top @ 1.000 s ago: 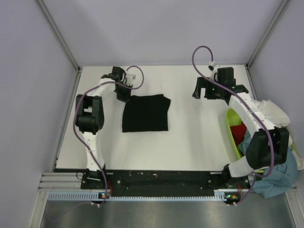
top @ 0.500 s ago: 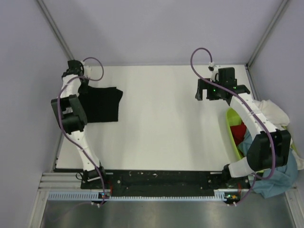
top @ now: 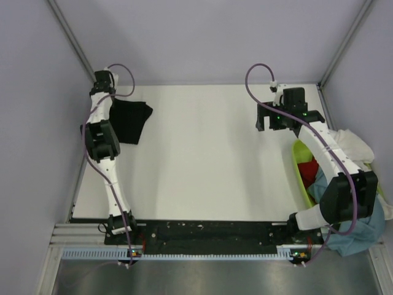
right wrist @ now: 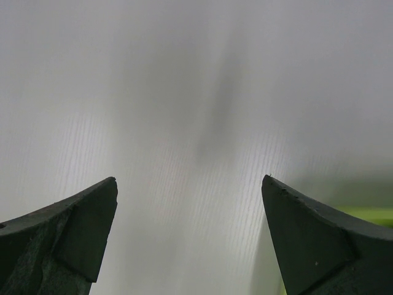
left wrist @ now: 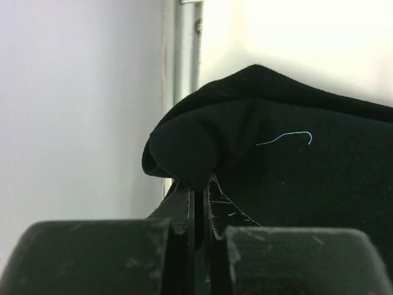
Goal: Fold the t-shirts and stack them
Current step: Put the neatly folded tshirt into the corner of the board with the left arm
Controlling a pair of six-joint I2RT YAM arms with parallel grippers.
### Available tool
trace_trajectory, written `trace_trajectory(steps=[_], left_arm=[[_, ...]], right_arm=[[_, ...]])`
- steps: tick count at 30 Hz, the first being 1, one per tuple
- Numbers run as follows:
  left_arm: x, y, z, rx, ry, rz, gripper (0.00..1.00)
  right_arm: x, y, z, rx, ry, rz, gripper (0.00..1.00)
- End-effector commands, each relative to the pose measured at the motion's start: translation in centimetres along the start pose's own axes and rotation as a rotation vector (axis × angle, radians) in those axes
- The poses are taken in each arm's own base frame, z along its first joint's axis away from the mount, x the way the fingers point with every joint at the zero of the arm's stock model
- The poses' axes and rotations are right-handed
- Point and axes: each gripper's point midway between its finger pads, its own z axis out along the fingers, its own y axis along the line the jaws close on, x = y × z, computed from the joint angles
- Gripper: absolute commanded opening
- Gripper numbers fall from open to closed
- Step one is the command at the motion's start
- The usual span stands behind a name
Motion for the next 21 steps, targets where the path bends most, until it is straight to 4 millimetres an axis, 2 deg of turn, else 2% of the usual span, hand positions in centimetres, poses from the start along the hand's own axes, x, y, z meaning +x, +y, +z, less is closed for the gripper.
trace_trajectory(steps=[1, 3, 4, 5, 6, 7, 8, 11, 14, 16, 18, 20, 21], left_arm=[[-0.5, 6.5, 0.1, -0.182, -0.041, -0.214, 0.00], [-0.1, 6.7, 0.2, -0.166, -0.044, -0.232, 0.00], [-0.2, 6.5, 0.2, -0.153, -0.051, -0.224, 0.13], [-0.6, 6.3, -0.1, -0.135, -0.066, -0.218, 0.40], [-0.9, 6.0, -0.4, -0.126, -0.074, -0.212, 0.61], [-1.5, 6.3, -1.0, -0.137, -0.092, -0.206, 0.76], [-2.4, 6.6, -1.9, -0.145, -0.115, -0.198, 0.81], [-5.1, 6.9, -4.9, -0.149, -0.178, -0.157, 0.83], [-6.9, 4.5, -8.3, -0.128, -0.225, -0.063, 0.83], [-7.2, 0.2, -10.0, -0.028, -0.250, 0.014, 0.83], [-6.6, -4.3, -11.2, 0.100, -0.236, 0.069, 0.83], [-5.1, -8.6, -10.9, 0.217, -0.172, 0.104, 0.81], [-4.4, -10.1, -10.4, 0.257, -0.142, 0.114, 0.80]], right_arm=[[-2.4, 0.1, -1.6, 0.012, -0.072, -0.037, 0.99], [-2.3, 0.1, -1.5, 0.013, -0.067, -0.039, 0.99], [-2.3, 0.1, -1.5, 0.014, -0.066, -0.040, 0.99], [-2.4, 0.1, -1.4, 0.012, -0.065, -0.040, 0.99], [-2.3, 0.3, -1.3, 0.006, -0.061, -0.042, 0.99], [-2.3, 0.4, -1.3, -0.001, -0.059, -0.042, 0.99], [-2.2, 0.7, -1.2, -0.009, -0.057, -0.045, 0.99], [-1.9, 1.2, -1.1, -0.021, -0.047, -0.052, 0.99], [-1.5, 1.6, -0.9, -0.021, -0.038, -0.062, 0.99], [-1.3, 1.6, -0.8, -0.023, -0.034, -0.096, 0.99], [-1.0, 1.7, -0.8, -0.025, -0.029, -0.101, 0.99], [-1.1, 1.8, -1.0, -0.029, -0.036, -0.104, 0.99], [-1.1, 1.8, -1.1, -0.032, -0.036, -0.106, 0.99]])
